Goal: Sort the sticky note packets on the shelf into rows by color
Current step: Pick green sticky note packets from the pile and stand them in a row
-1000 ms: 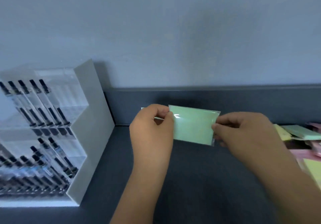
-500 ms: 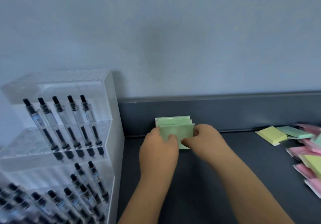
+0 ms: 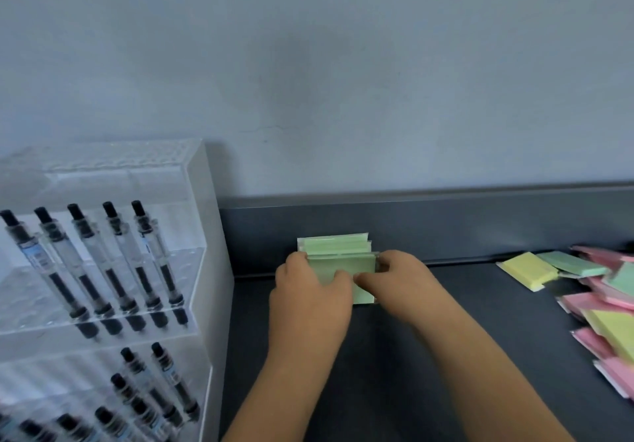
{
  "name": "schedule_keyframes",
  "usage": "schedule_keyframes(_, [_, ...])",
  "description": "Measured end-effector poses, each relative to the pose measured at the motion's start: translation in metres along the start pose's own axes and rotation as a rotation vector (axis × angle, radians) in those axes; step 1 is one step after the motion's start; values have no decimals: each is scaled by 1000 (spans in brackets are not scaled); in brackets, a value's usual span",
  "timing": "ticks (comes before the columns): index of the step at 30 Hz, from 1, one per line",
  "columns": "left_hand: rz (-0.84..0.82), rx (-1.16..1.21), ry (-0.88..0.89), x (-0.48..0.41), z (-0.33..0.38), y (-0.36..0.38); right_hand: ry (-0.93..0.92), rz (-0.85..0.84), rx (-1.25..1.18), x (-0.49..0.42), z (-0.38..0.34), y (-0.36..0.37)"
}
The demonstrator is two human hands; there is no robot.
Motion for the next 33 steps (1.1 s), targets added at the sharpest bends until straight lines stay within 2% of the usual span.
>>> schedule_keyframes(16, [-24,-10,9,5,-7,-2,24,59,129,4,3,3])
schedule_keyframes(24, [-73,-40,-63,4,-11,-4,23,54,146,10,-2,8])
schedule_keyframes(33, [-104,172,-132,2,-19,0,54,13,56,8,3,13])
Point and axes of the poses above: each hand's wrist, its own x-axis away from the middle knuckle, its own y-axis out of the palm, z = x × y, the point moved 4 cm from there along -x, towards the middle knuckle, and after that the axes turned 6 degrees about -z, right-handed, at the moved point
